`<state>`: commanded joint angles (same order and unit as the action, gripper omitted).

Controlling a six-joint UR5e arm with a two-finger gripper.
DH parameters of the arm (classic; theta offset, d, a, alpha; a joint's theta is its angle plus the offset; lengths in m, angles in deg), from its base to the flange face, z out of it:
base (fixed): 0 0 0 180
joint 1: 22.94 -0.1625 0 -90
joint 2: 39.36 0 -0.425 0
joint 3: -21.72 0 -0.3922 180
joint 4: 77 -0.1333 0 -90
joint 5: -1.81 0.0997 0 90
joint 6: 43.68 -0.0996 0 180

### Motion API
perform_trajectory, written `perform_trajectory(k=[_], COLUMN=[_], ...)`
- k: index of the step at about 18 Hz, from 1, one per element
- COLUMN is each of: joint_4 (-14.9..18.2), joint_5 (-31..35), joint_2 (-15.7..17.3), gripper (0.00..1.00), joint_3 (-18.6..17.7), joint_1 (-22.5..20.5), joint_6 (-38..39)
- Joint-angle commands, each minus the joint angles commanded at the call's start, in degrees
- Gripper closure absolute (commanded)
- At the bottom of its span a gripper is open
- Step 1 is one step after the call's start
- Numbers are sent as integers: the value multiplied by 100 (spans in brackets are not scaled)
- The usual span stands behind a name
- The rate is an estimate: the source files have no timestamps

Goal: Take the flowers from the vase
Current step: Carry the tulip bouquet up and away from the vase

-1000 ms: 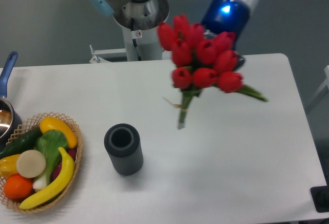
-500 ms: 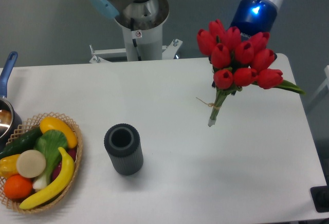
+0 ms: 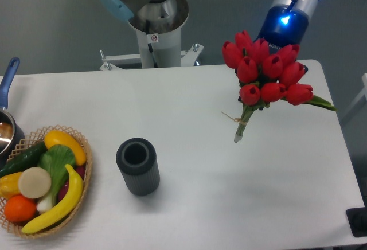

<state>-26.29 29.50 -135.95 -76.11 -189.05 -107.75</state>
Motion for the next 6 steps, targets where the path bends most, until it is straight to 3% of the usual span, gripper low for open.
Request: perform_trajectory(k=[6], joint_4=[9], joint_5=[0], joint_2=[-9], gripper=[56], joint_3=[-26], joint_1=[0], joint_6=[-26])
